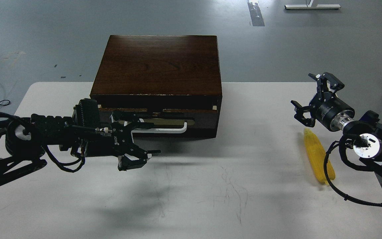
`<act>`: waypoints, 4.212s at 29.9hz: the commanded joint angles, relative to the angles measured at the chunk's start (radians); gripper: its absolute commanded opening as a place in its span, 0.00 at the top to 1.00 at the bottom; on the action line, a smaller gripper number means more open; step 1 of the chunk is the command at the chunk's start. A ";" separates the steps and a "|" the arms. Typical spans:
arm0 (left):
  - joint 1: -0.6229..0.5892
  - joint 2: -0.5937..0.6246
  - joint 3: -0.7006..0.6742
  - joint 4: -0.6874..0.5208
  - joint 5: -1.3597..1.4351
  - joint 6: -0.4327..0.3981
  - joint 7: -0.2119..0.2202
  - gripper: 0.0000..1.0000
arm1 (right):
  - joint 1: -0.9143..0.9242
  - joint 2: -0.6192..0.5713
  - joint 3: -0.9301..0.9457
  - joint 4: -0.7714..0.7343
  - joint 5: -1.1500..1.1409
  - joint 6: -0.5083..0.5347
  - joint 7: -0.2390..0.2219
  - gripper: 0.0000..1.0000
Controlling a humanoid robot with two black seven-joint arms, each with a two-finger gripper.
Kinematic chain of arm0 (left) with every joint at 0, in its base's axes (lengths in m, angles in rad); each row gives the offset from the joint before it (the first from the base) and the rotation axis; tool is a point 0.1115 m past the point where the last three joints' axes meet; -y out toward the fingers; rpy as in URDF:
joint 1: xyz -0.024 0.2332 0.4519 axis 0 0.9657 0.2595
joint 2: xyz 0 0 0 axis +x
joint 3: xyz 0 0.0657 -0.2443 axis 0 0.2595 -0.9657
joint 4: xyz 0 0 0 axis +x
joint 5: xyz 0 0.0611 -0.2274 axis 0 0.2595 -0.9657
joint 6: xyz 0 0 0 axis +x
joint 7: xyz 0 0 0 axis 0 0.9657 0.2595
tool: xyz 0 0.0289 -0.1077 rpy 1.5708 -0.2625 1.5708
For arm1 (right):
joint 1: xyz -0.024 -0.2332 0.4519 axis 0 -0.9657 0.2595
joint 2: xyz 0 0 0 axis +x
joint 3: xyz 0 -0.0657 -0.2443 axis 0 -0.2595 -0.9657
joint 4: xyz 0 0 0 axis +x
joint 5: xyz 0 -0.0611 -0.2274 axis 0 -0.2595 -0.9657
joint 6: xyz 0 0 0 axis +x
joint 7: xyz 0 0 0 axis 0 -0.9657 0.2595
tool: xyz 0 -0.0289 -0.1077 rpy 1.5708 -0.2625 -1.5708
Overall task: Put corn in drawer with both arms
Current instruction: 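Pull the drawer open toward the robot with the left gripper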
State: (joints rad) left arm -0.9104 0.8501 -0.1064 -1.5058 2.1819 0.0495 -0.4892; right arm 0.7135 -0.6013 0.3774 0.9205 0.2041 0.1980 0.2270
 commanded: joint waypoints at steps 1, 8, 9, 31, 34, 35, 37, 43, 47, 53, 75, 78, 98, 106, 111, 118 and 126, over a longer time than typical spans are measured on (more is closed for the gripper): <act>-0.001 0.000 -0.001 0.003 0.000 0.001 0.001 0.20 | 0.000 0.000 0.000 0.000 0.000 0.000 -0.001 0.00; -0.004 -0.025 -0.001 0.022 0.000 0.001 0.001 0.20 | 0.000 0.000 0.000 -0.002 0.000 0.000 0.000 0.00; -0.005 -0.031 -0.001 0.025 0.000 0.001 0.001 0.20 | 0.000 0.000 0.000 -0.003 0.000 0.000 0.000 0.00; 0.002 -0.026 0.002 0.013 0.000 0.001 0.001 0.20 | 0.000 0.008 0.001 -0.009 0.000 0.001 0.000 0.00; 0.002 -0.025 0.002 0.012 0.000 0.001 0.001 0.21 | 0.000 0.008 0.001 -0.008 0.000 0.001 0.000 0.00; 0.002 -0.025 0.002 0.012 0.000 0.001 0.001 0.20 | 0.000 0.008 0.001 -0.008 0.000 0.001 0.000 0.00; 0.002 -0.023 0.002 0.009 0.000 0.001 0.001 0.20 | 0.000 0.006 0.001 -0.008 0.000 0.001 0.000 0.00; 0.011 -0.008 0.002 -0.022 0.000 0.001 0.001 0.20 | 0.000 0.006 0.001 -0.008 0.000 0.001 0.000 0.00; 0.019 0.001 0.002 -0.040 0.000 0.001 0.001 0.20 | 0.000 0.006 0.001 -0.008 0.000 0.001 0.000 0.00; 0.019 0.009 0.002 -0.053 0.000 0.001 0.001 0.20 | 0.000 0.006 0.001 -0.008 0.000 0.001 0.000 0.00; 0.067 0.050 0.002 -0.100 0.000 0.001 0.001 0.20 | -0.003 0.005 0.000 -0.009 0.000 0.001 0.000 0.00; 0.070 0.050 0.002 -0.103 0.000 0.001 0.001 0.21 | -0.005 0.005 0.000 -0.011 0.000 0.001 0.000 0.00; 0.074 0.058 0.002 -0.136 0.000 0.003 0.001 0.21 | -0.006 0.011 0.001 -0.012 0.000 0.001 0.000 0.00; 0.074 0.058 0.002 -0.152 0.000 0.003 0.001 0.21 | -0.006 0.011 0.001 -0.012 0.000 0.001 0.000 0.00; 0.074 0.058 0.002 -0.155 0.000 0.003 0.001 0.21 | -0.006 0.011 0.000 -0.012 0.000 0.001 0.000 0.00; 0.085 0.078 0.002 -0.177 0.000 0.003 0.001 0.21 | -0.006 0.011 0.000 -0.014 0.000 0.001 0.000 0.00; 0.093 0.089 0.002 -0.189 0.000 0.003 0.001 0.21 | -0.008 0.015 0.000 -0.026 0.000 0.001 0.000 0.00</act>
State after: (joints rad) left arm -0.8179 0.9388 -0.1040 -1.6955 2.1815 0.0527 -0.4889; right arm 0.7071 -0.5890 0.3775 0.8955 0.2041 0.1994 0.2270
